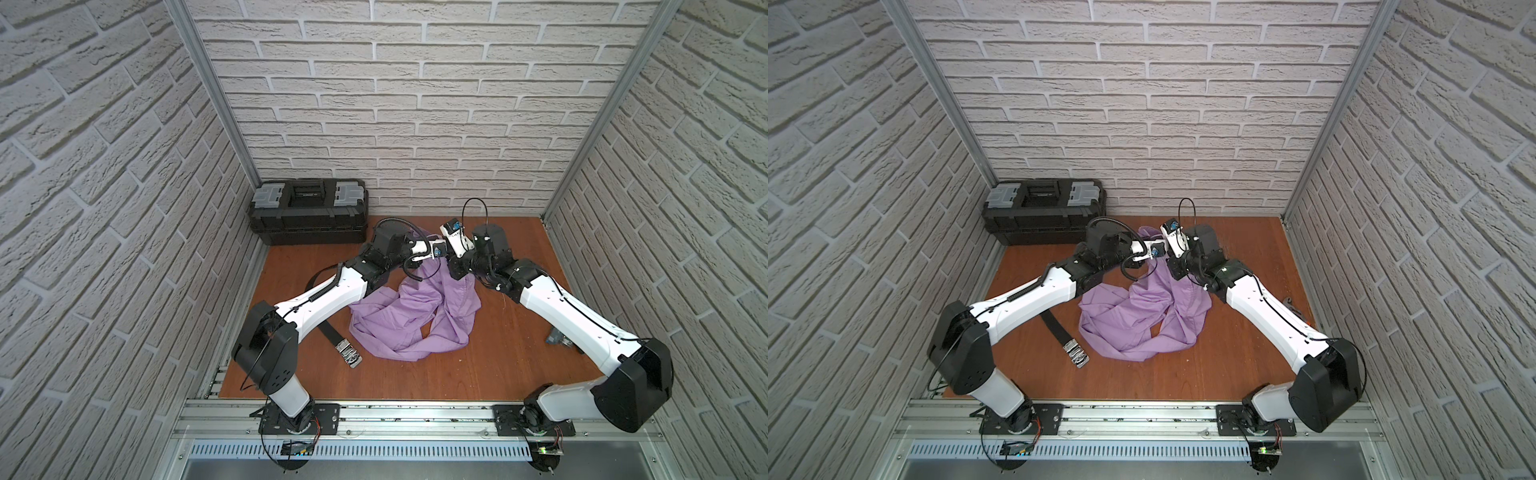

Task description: Remove the belt from the trousers

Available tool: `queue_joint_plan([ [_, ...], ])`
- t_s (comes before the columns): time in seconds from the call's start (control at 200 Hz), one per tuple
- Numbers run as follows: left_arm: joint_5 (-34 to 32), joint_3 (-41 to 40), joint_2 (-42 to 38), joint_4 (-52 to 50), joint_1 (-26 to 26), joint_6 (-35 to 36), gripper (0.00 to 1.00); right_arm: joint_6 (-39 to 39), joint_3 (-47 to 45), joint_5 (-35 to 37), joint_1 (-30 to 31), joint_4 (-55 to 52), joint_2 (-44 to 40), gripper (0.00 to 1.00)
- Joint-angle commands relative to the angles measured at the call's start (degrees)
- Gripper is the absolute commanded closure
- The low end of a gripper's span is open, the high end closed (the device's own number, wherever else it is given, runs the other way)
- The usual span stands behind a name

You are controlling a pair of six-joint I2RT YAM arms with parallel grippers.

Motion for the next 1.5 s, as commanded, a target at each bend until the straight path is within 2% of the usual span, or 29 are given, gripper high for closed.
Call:
queue_joint_plan([
  [0.0,-0.33,-0.17,-5.55,1.94,2.26,0.8,1.0,0.2,-1.39,6.39,-1.9,-1.36,-0.71,0.98],
  [0.13,2.24,-0.58,-7.33,0.44,3.11,-2.06,1.0,1.3,-1.62,6.09,-1.9,-0.83,-0.67,0.98],
  [0.21,3.76,-0.95,-7.74,0.33,3.28,-4.19,1.0,2.97,-2.53,2.98,-1.91,1.13,-1.63,0.96],
  [0.255,3.82,-0.99,-7.63,0.34,3.32,-4.77,1.0,4.36,-3.67,1.12,-1.9,3.43,-2.93,0.86],
  [0.325,4.04,-1.32,-7.48,1.03,3.38,-5.74,1.0,6.08,-6.89,-1.71,-1.9,9.46,-5.56,0.62],
  [0.455,5.12,-1.67,-7.39,2.6,3.4,-6.61,1.0,8.61,-12.79,-3.01,-1.76,19.58,-9.44,0.41],
  [0.545,5.99,-0.87,-7.13,2.43,3.43,-7.47,1.0,8.6,-12.29,-3.58,-1.82,19.59,-7.89,0.34],
  [0.59,6.05,-0.5,-6.97,2.26,3.4,-7.94,1.0,9.16,-11.48,-5.07,-1.66,19.21,-6.74,0.22],
  [0.63,6.13,-0.18,-6.85,2.08,3.4,-8.36,1.0,9.42,-10.83,-6.02,-1.28,19.1,-5.77,0.17],
  [0.795,6.58,-0.06,-6.71,2.43,3.32,-9.95,1.0,8.97,-10.03,-5.99,1.49,22.58,-2.2,0.16],
  [0.905,6.57,0.1,-6.47,2.51,3.23,-11.25,1.0,8.69,-5.9,-4.48,2.86,19.09,2.19,0.16],
  [0.94,6.58,0.17,-6.42,2.67,3.2,-11.67,1.0,8.29,-4.34,-4.01,3.31,17.56,3.62,0.19],
  [0.98,6.7,0.19,-6.47,2.65,3.23,-11.86,1.0,7.74,-2.71,-3.02,3.78,15.85,5.01,0.3],
  [1.01,6.67,0.08,-6.49,2.54,3.23,-11.81,1.0,7.51,-1.65,-1.83,4.05,14.37,5.89,0.44],
  [1.065,6.41,-0.06,-6.67,2.38,3.36,-11.72,1.0,7.25,-0.31,1.67,4.47,12.65,6.53,0.82],
  [1.11,6.48,-0.49,-6.93,2.19,3.43,-11.66,1.0,7.23,-0.15,4.21,4.53,12.15,6.26,0.92],
  [1.155,6.56,-1.04,-7.27,2.25,3.63,-11.6,1.0,7.11,-0.37,6.84,4.51,12.27,5.71,0.97],
  [1.285,6.67,-2.28,-7.81,2.38,4.1,-11.88,1.0,5.86,-0.33,13.02,4.51,11.39,4.17,0.98],
  [1.33,6.75,-2.54,-7.92,2.66,4.35,-12.19,0.96,5.44,-0.24,14.0,4.51,11.1,3.72,0.98],
  [1.4,6.93,-2.88,-7.8,3.22,4.54,-12.81,0.84,5.17,-0.07,14.77,4.48,10.64,3.29,0.98],
  [1.495,6.51,-2.76,-7.14,3.62,4.49,-13.16,0.76,4.86,0.37,15.09,4.45,10.0,2.89,0.98],
])
